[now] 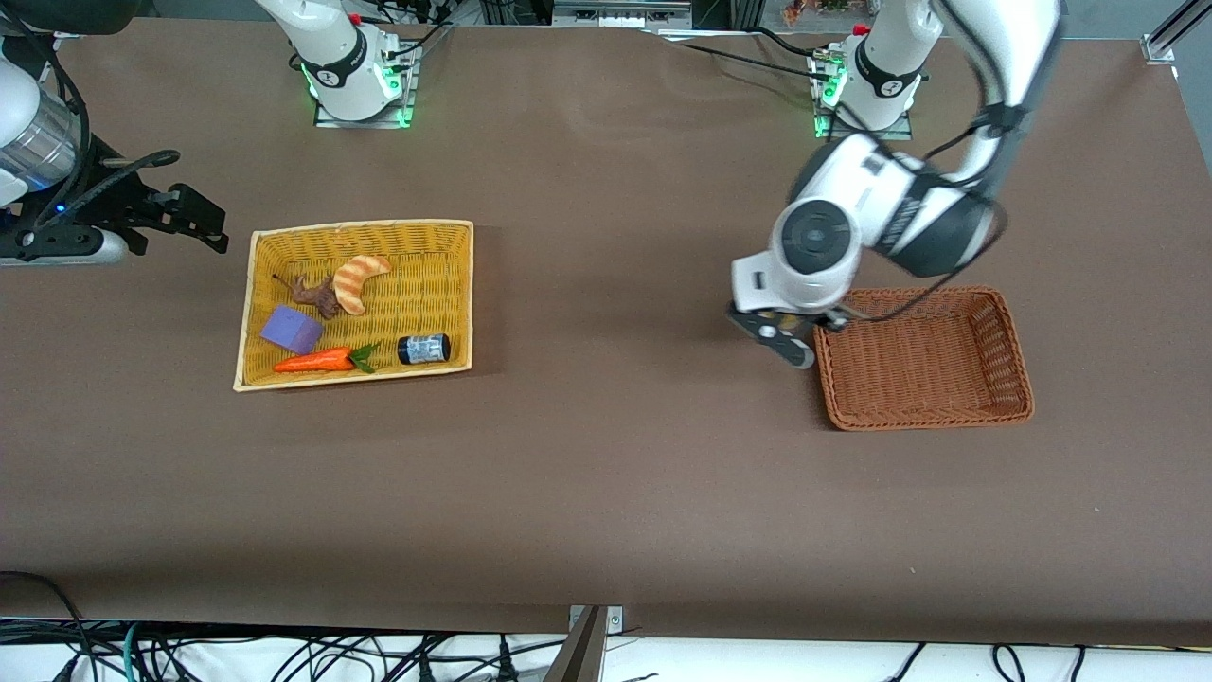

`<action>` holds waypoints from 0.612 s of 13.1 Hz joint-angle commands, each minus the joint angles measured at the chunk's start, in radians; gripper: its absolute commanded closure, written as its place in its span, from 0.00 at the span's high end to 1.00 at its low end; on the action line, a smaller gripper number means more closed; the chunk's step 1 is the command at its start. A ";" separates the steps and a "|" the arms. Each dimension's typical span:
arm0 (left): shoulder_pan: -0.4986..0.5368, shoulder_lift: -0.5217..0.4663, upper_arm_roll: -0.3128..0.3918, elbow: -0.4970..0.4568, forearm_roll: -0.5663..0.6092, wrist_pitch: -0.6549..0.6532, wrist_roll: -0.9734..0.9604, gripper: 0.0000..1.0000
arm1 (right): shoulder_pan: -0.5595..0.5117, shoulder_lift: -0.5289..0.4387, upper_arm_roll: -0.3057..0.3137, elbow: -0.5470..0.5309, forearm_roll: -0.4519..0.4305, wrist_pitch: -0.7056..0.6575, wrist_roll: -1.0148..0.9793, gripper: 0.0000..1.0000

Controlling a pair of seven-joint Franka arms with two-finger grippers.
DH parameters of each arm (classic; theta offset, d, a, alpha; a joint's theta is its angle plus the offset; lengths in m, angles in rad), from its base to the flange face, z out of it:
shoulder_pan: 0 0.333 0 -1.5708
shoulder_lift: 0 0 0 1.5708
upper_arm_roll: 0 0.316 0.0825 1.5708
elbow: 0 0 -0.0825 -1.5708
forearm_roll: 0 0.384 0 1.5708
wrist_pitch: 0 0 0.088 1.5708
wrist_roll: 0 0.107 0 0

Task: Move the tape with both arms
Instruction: 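Move the tape roll over the brown basket and lower it in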

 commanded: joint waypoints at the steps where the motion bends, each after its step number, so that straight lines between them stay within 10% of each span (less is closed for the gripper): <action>1: 0.145 0.034 -0.004 0.009 0.004 -0.021 0.060 0.00 | -0.018 -0.037 0.012 -0.054 0.020 0.027 -0.017 1.00; 6: 0.329 0.126 -0.007 -0.076 0.129 0.224 0.234 0.05 | -0.016 -0.039 0.015 -0.091 0.020 0.066 -0.015 1.00; 8: 0.334 0.130 -0.010 -0.087 0.122 0.234 0.234 1.00 | -0.018 -0.040 0.029 -0.098 0.019 0.072 -0.006 1.00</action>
